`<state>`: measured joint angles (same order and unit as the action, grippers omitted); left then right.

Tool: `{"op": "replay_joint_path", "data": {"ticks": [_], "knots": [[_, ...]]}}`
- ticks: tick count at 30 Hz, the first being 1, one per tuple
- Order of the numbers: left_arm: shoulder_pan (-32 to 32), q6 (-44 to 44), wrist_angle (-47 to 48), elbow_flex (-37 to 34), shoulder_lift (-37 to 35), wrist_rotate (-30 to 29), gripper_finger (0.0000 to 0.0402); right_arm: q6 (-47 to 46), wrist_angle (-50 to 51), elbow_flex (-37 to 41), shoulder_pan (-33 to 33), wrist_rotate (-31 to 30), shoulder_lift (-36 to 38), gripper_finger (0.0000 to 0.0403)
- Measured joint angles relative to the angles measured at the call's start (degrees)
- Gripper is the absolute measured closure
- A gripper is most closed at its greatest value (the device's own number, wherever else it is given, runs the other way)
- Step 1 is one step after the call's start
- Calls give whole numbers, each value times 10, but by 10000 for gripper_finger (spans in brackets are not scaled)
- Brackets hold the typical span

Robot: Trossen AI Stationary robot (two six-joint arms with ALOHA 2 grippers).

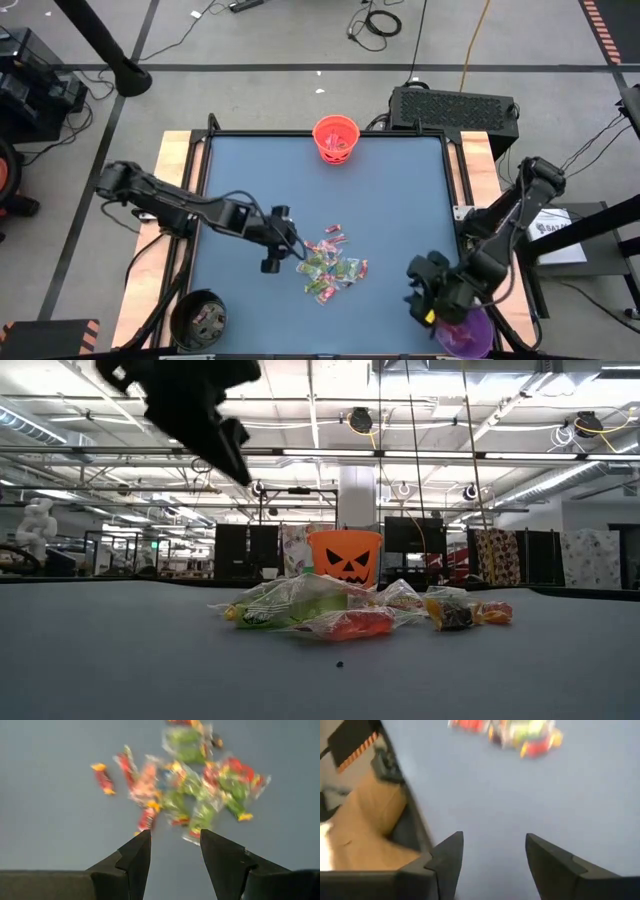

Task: Sort candy by brand, put in halloween buckets
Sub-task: Put the small green gummy into the purple bucket

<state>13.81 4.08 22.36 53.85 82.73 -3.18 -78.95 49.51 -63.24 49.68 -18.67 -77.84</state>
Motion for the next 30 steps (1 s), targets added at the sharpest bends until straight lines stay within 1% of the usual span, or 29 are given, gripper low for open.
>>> {"op": "replay_joint_path", "data": {"ticks": [5, 10, 16, 21, 24, 27, 30], "knots": [[34, -5, -57, -2, 64, 0, 222, 104, -2, 0, -47, -67, 0, 207], [53, -14, -96, -2, 126, -3, 222, 180, -28, 0, -81, -94, 0, 211], [58, -14, -121, -2, 166, -9, 220, 250, -61, 0, -100, -126, 0, 211], [57, -14, -139, -1, 185, -9, 203, 286, -83, 0, -110, -148, 0, 211], [57, -14, -141, -1, 197, 2, 190, 306, -100, 0, -117, -149, 0, 211], [55, -15, -144, -1, 212, -11, 187, 329, -120, 0, -123, -149, 0, 211], [48, -14, -147, 1, 222, -8, 187, 349, -135, 0, -130, -149, 0, 211]]}}
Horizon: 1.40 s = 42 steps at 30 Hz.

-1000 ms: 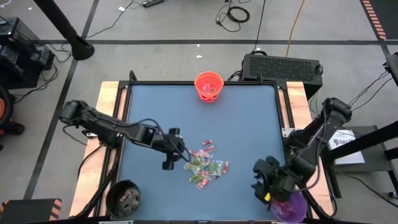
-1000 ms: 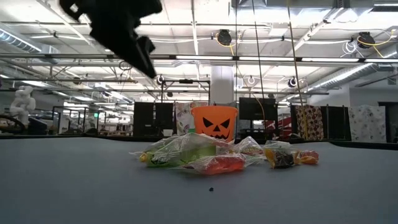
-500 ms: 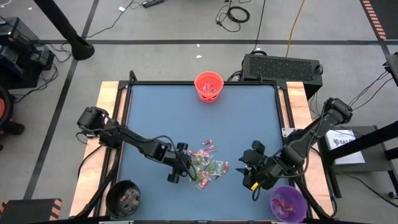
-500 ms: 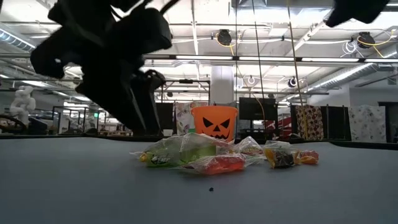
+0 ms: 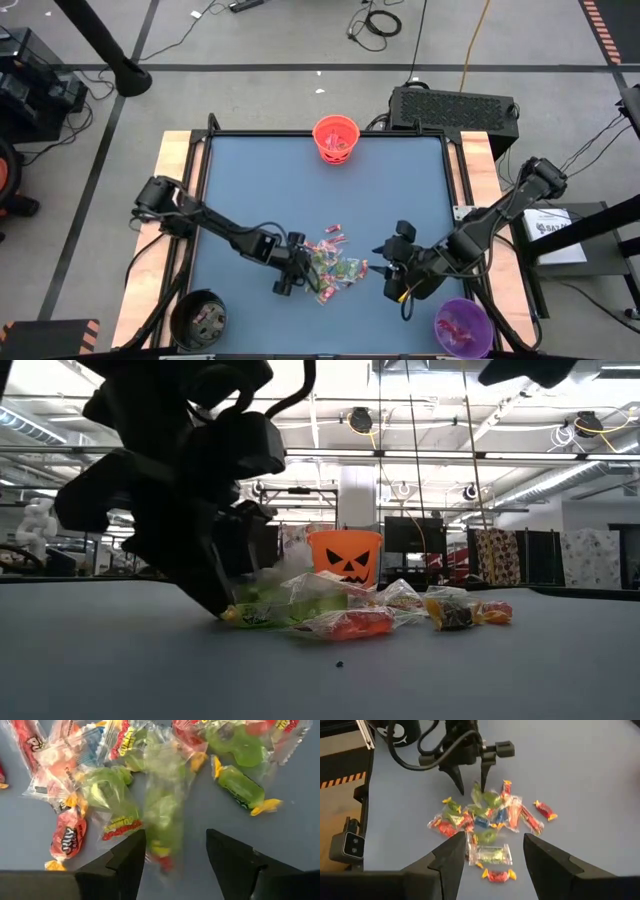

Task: Sort candy by brand, put in halloween buckets
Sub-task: Put the small green gummy into the purple bucket

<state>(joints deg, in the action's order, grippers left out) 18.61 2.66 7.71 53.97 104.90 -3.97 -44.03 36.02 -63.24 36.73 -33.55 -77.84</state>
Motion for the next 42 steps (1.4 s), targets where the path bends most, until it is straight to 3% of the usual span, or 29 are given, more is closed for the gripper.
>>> {"op": "replay_joint_path", "data": {"ticks": [5, 14, 21, 29, 36, 42], "knots": [[-12, -4, -3, 0, 0, 28, 211, 24, -17, 0, -8, -7, 0, 211], [-13, -16, 1, 0, -4, 26, 330, 29, -16, 0, -10, -13, 0, 211], [-13, -21, 17, -3, -36, 19, 346, 31, -18, 0, -10, -14, 0, 211], [-13, -48, 28, -3, -164, 14, 347, 58, -34, 0, -16, -15, 0, 211], [-14, -80, 13, -2, -329, -113, 347, 103, -60, 0, -27, -55, 0, 211], [-17, -106, -66, -1, -443, -132, 347, 95, -63, 0, -28, -99, 0, 211]]}}
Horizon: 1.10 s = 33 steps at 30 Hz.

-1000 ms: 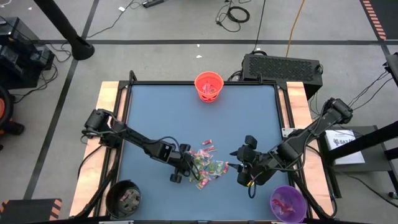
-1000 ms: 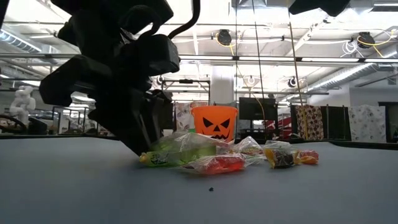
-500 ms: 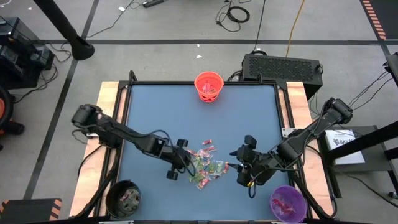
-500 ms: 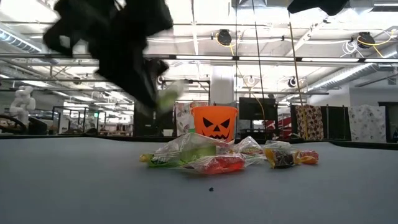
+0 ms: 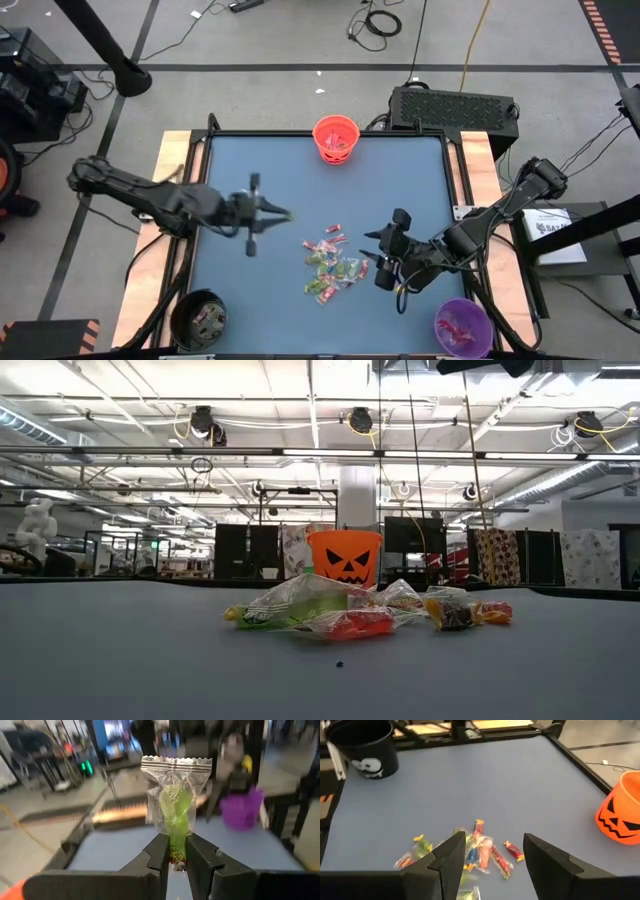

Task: Sort candy by brand, put in halloween buckets
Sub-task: Put the small green gummy into the purple bucket

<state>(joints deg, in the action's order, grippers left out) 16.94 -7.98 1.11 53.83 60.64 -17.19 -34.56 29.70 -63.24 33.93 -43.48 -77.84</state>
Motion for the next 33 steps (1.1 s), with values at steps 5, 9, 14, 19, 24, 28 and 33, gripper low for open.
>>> {"op": "replay_joint_path", "data": {"ticks": [5, 9, 14, 19, 24, 28, 33], "knots": [[1, -14, -2, 0, -30, 1, 347, 30, -29, 0, 0, -2, 0, 211], [1, -15, -1, 0, -24, 2, 347, 54, -54, 0, -1, -2, -1, 211], [3, -120, 5, 0, -2, 7, 347, 75, -60, 0, -1, -2, -12, 211], [8, -334, 28, 0, 23, 7, 347, 87, -67, 0, -8, -2, -29, 211], [8, -439, 22, 0, 43, 3, 347, 129, -112, 0, -21, -2, -48, 211], [8, -374, -21, 0, 66, 3, 347, 247, -204, 0, -38, -1, -71, 211], [7, -234, -94, 0, 101, -11, 347, 421, -369, 0, -62, -40, -84, 211]]}}
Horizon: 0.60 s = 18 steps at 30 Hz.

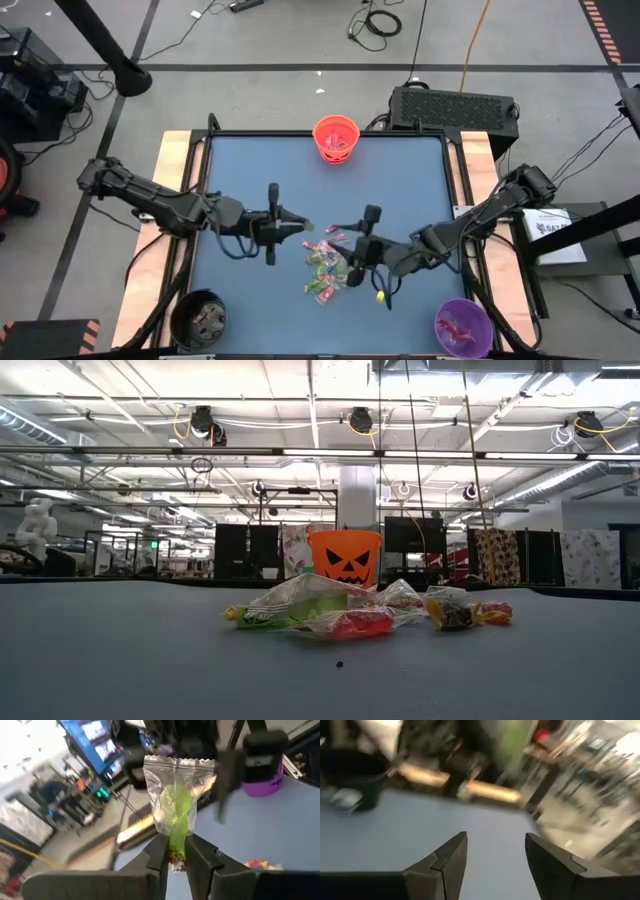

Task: Sort candy by brand, put in halloween buckets
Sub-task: Put the small green gummy into the purple bucket

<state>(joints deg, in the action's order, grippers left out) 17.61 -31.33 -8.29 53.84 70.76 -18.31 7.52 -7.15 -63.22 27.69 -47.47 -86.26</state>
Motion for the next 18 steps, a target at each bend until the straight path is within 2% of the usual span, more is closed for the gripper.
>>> {"op": "replay_joint_path", "data": {"ticks": [3, 6, 8, 13, 18], "knots": [[0, 6, -3, 0, 20, 0, 347, 65, -63, 0, -12, 7, 4, 209], [0, 6, -6, 0, 37, 0, 347, 110, -117, 0, -25, 58, 4, 198], [0, 6, -20, 0, 48, 0, 347, 112, -137, 0, -36, 101, 5, 185], [0, 6, -60, 0, 67, 0, 347, 75, -130, 0, -65, 167, 1, 152], [0, 6, -66, 0, 69, 0, 347, 60, -131, 0, -75, 205, 1, 144]]}}
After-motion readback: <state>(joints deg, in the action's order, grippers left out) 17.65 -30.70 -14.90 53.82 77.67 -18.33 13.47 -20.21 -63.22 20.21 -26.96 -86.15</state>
